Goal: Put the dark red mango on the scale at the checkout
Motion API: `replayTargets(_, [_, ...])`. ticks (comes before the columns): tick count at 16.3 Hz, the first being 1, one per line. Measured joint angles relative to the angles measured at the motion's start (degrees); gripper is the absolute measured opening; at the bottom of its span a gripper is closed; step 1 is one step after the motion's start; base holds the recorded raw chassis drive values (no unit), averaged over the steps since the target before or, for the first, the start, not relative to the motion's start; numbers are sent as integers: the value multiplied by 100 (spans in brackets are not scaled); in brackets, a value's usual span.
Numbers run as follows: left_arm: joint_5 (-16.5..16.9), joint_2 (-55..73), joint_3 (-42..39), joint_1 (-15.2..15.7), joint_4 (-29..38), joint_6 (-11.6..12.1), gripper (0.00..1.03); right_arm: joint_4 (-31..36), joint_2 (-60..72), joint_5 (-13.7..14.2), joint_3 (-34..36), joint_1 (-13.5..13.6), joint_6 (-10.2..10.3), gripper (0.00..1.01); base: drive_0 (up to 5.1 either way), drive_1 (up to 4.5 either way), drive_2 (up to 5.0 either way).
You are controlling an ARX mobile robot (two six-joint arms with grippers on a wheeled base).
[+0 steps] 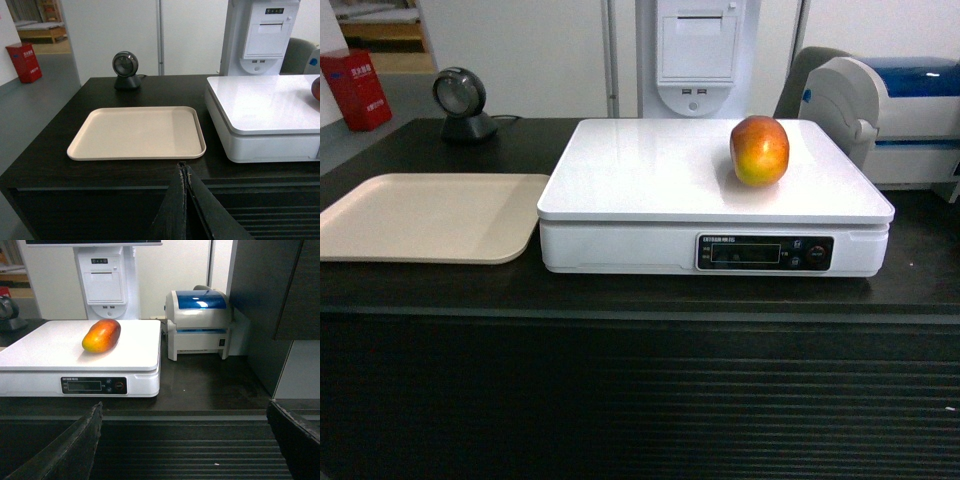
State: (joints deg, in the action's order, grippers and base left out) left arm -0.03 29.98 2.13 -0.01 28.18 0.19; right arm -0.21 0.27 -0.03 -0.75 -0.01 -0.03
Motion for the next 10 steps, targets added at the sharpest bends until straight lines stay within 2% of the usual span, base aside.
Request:
replayTargets(1, [0, -79, -162, 0, 74, 0, 2, -2, 0, 2, 0, 0, 0, 98, 0, 0, 0])
replayTargets(6, [0, -844, -160, 0, -660, 0, 2, 0, 0, 2, 0, 0, 0, 98, 0, 0, 0])
replayTargets(10, [0, -1110, -160, 0, -929, 0, 2, 0, 0, 2, 0, 0, 0, 98, 0, 0, 0])
